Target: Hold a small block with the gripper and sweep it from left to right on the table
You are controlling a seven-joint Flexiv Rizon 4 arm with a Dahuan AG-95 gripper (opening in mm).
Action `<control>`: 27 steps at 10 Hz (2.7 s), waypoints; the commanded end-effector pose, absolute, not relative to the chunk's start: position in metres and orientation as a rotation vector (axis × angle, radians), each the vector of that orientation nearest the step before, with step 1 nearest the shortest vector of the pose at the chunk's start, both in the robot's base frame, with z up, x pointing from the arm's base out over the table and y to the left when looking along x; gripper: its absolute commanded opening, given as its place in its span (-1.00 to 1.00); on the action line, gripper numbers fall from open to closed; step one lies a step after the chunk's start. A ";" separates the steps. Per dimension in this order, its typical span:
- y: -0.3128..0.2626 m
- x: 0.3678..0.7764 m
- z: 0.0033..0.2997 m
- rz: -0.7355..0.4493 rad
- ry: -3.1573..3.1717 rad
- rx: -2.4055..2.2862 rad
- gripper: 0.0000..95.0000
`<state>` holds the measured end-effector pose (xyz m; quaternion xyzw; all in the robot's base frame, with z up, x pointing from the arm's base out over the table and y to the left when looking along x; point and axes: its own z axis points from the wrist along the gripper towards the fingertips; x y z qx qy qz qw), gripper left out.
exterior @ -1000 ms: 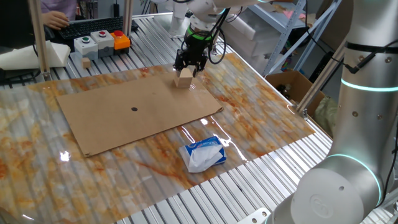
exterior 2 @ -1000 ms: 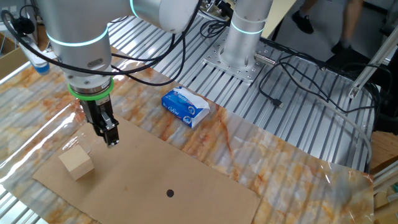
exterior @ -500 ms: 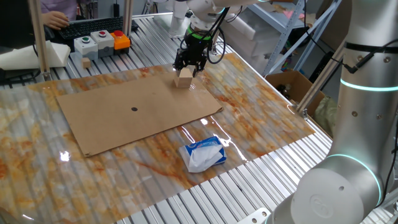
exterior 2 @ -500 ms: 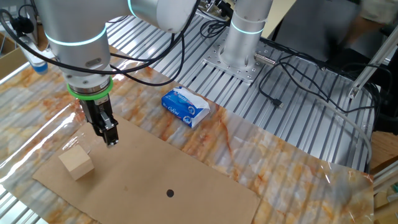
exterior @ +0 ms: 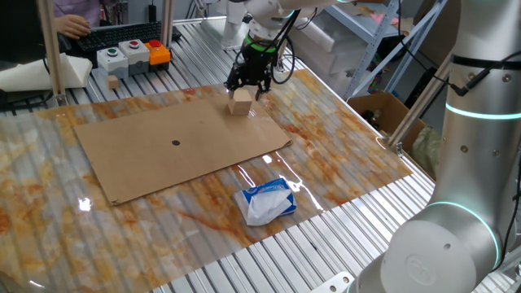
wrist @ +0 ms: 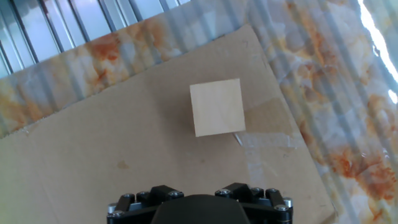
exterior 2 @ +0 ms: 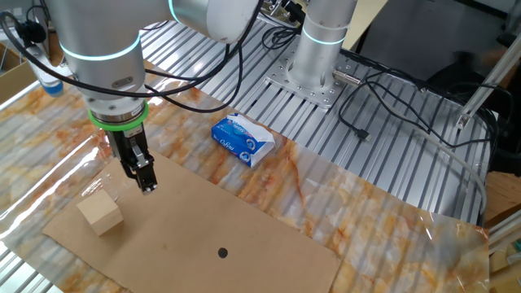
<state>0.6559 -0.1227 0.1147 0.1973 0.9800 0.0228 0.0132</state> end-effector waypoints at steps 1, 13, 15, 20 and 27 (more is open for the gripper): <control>-0.123 0.656 0.115 0.083 3.052 0.636 0.60; -0.123 0.656 0.115 0.095 2.967 0.640 1.00; -0.123 0.656 0.115 0.090 2.967 0.647 1.00; -0.125 0.667 0.111 0.076 2.965 0.656 1.00; -0.144 0.713 0.104 0.050 2.978 0.661 1.00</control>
